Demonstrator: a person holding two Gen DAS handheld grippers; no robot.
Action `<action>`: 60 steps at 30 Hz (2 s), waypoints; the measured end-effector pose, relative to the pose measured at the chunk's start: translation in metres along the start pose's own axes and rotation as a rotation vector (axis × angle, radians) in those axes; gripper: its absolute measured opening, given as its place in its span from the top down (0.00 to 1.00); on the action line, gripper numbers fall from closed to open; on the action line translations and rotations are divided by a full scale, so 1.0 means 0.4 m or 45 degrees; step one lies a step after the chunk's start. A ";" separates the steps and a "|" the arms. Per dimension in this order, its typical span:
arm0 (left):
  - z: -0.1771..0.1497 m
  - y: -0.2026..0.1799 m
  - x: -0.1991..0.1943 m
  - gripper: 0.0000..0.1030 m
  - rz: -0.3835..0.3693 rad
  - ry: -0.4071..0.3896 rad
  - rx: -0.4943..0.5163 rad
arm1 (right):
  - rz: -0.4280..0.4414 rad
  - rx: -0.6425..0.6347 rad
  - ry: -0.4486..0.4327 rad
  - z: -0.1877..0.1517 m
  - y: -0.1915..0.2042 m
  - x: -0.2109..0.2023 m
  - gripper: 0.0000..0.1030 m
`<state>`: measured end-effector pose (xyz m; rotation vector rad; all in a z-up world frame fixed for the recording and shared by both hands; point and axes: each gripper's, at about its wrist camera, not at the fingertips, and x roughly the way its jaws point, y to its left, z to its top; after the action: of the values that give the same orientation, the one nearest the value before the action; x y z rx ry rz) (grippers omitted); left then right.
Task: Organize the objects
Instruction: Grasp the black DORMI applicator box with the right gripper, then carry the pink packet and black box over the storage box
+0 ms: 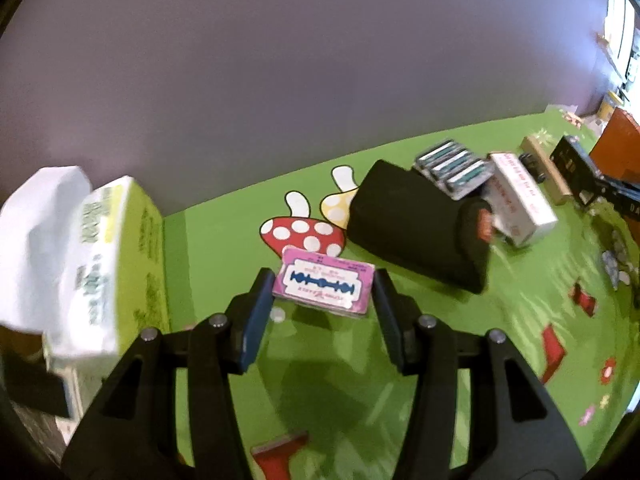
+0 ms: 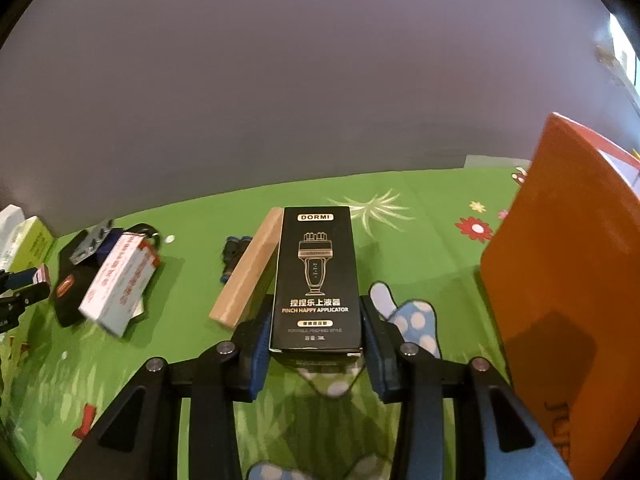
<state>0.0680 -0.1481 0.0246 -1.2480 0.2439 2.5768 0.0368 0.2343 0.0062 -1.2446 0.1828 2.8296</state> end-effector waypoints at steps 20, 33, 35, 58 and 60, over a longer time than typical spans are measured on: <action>0.070 -0.302 -0.123 0.48 -0.130 -0.181 -0.021 | 0.196 -0.031 -0.102 -0.083 0.047 -0.263 0.60; 0.109 -0.544 -0.237 0.48 -0.267 -0.287 0.090 | 0.217 -0.032 -0.255 -0.105 -0.040 -0.477 0.60; 0.116 -0.582 -0.248 0.48 -0.289 -0.299 0.110 | 0.204 -0.031 -0.276 -0.110 -0.064 -0.502 0.60; 0.186 -1.044 -0.278 0.48 -0.539 -0.338 0.451 | -0.098 0.163 -0.270 -0.133 -0.396 -0.530 0.60; 0.182 -1.072 -0.270 0.48 -0.554 -0.331 0.471 | -0.117 0.178 -0.261 -0.138 -0.424 -0.529 0.60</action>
<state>0.2112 0.2608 0.1397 -0.7300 0.3342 2.1605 0.2350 0.3968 0.1100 -0.9059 0.3003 2.7858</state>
